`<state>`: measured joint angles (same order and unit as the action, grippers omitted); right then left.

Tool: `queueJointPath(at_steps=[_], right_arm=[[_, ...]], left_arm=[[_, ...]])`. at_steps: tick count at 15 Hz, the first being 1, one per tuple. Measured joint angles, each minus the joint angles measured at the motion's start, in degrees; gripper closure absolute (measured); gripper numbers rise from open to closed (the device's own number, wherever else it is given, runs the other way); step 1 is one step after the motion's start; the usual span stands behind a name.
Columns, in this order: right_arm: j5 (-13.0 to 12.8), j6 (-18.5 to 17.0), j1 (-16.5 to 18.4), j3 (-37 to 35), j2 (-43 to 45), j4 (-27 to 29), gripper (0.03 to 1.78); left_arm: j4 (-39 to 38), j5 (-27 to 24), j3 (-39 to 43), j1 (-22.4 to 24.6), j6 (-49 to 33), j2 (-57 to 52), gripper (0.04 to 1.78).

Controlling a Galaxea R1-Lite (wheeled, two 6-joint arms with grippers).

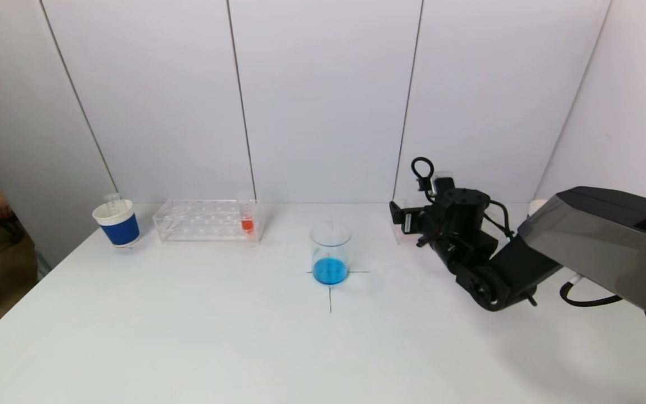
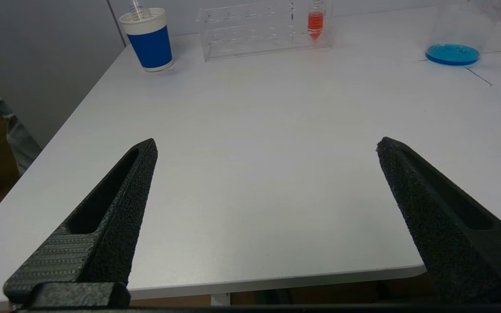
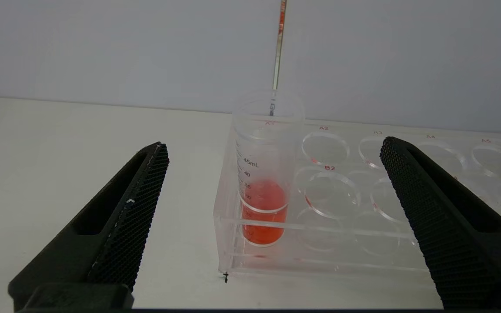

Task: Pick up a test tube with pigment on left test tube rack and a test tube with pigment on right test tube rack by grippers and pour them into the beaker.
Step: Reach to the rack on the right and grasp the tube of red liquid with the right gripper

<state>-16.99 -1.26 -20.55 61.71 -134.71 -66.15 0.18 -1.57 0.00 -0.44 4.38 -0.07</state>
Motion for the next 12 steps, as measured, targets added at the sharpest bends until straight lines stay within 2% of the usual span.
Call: queueJointPath(at_steps=[12], right_arm=[[-0.7,0.0,0.4,6.6,-4.6,0.1,0.04]], left_arm=[[0.0,0.0,0.0,0.0,0.0,0.0,0.06]])
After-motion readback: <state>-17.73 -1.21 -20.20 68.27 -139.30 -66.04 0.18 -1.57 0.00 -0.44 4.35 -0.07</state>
